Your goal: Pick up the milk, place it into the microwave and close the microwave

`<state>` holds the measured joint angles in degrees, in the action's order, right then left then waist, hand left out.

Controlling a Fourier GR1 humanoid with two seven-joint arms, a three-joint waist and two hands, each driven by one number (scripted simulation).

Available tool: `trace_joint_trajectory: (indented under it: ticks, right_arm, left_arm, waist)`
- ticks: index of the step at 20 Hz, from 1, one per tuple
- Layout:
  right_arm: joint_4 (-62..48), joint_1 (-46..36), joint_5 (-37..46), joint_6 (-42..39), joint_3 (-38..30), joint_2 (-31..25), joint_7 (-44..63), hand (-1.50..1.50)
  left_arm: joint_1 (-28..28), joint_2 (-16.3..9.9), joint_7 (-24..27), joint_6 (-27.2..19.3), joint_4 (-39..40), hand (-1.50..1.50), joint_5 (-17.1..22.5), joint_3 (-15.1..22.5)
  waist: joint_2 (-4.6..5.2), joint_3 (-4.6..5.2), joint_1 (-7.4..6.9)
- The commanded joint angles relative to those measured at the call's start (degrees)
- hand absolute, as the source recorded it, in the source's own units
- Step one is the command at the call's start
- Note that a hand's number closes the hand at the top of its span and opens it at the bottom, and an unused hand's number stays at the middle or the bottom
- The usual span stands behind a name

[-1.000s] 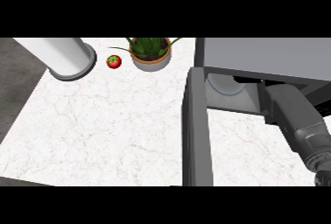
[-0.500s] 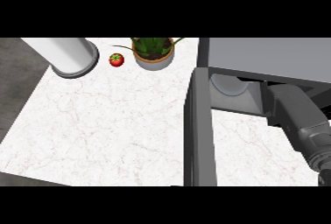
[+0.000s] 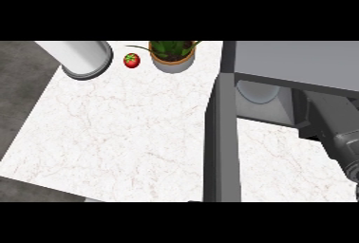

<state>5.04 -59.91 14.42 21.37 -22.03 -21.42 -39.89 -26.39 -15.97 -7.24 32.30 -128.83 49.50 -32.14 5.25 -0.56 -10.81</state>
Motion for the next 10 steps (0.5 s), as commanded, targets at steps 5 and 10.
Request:
trace_joint_trajectory:
  ticks: [5,10]
  right_arm:
    - [0.3,-0.85,1.32,-1.05,1.22,-2.5,0.58,1.5]
    - [1.91,-4.43,-1.22,-5.56,-0.63,1.84,-0.71,-1.5]
  left_arm:
    - [1.62,-0.61,0.07,0.29,0.98,-1.5,-1.16,0.29]
    - [2.69,-1.13,-0.3,-0.03,2.14,-1.5,-1.98,0.53]
  waist:
    - [1.09,0.0,-1.14]
    - [0.43,-0.07,-1.75]
